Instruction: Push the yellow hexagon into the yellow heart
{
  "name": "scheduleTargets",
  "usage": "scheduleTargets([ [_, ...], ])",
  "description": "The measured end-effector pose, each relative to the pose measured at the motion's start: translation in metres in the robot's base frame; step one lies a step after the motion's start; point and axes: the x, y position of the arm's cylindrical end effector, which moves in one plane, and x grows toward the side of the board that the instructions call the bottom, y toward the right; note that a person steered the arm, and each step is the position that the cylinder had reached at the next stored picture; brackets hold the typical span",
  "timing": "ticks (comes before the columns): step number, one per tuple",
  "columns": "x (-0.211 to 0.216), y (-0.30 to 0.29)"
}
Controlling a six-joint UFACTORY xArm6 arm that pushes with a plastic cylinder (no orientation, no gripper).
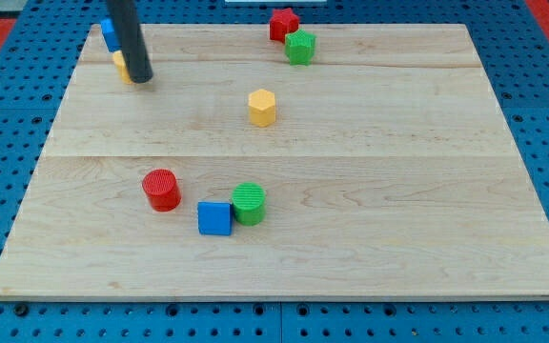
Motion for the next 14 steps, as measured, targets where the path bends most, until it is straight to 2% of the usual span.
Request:
scheduleTargets([
  [1, -0.005, -0.026],
  [2, 0.007, 0.029],
  [4, -0.004, 0.198],
  [6, 0.015, 0.295],
  [7, 0.072, 0.272],
  [9, 0.079, 0.123],
  [10, 0.077, 0.087],
  [13, 0.082, 0.193],
  [14, 0.053, 0.156],
])
